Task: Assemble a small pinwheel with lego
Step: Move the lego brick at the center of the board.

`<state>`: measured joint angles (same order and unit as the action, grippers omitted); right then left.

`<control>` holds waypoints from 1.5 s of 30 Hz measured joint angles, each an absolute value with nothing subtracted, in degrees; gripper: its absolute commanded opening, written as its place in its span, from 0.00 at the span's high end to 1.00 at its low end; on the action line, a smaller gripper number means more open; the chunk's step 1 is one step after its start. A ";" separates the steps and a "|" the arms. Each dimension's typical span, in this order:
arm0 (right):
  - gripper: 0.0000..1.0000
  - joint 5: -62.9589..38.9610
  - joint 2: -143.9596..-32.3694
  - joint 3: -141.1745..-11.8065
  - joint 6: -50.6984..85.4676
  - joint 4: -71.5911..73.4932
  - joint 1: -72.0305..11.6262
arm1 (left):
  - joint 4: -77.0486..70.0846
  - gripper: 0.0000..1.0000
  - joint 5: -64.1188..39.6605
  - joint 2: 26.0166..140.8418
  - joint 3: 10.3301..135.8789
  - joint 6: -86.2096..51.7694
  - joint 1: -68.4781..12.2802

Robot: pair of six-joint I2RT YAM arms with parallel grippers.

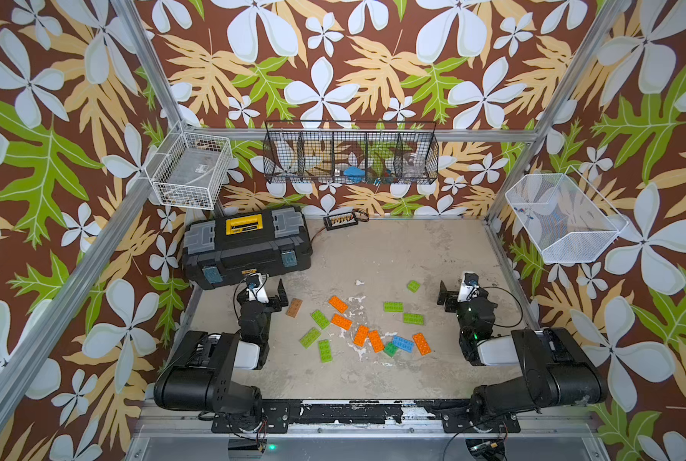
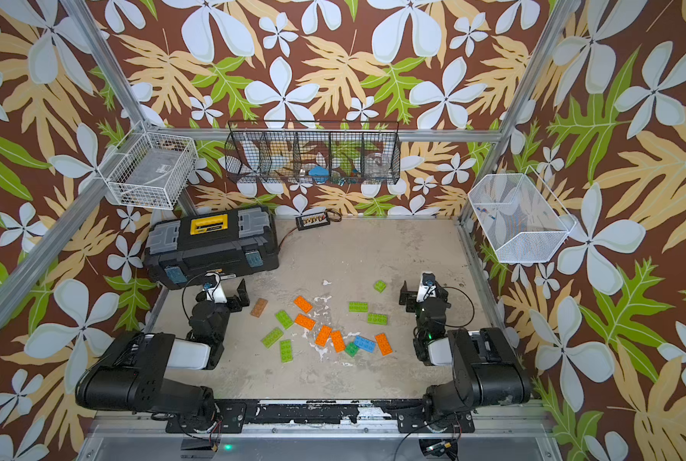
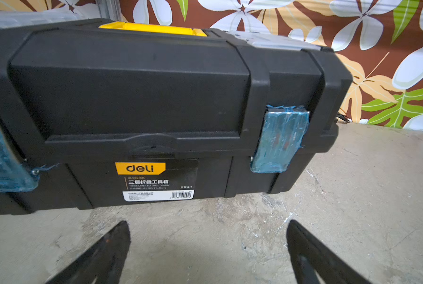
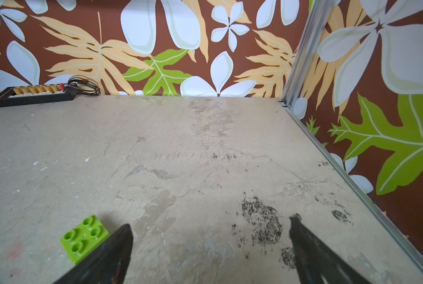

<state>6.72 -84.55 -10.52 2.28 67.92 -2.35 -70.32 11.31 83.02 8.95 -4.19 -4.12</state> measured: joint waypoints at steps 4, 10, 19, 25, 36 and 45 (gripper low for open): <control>0.00 6.59 -84.64 -10.74 2.09 68.16 -2.26 | -70.61 0.00 10.85 83.02 8.95 -3.99 -3.95; 0.00 5.85 -84.64 -10.79 2.09 68.38 -1.45 | -71.02 0.00 10.46 83.05 8.95 -3.95 -3.90; 0.00 0.12 -84.64 -10.33 2.98 69.95 1.50 | -71.81 0.00 10.44 83.09 9.02 -3.68 -3.86; 0.00 -1.43 -83.15 -9.96 2.98 69.91 1.54 | -69.65 0.00 14.90 75.99 7.49 -3.46 -6.35; 0.00 1.78 -64.95 -15.49 6.24 52.73 -4.54 | -42.57 0.00 21.02 44.60 15.75 -10.85 -11.09; 0.00 3.36 -55.88 -21.10 19.33 32.95 -14.83 | -17.26 0.00 13.23 43.77 22.72 -31.27 -12.10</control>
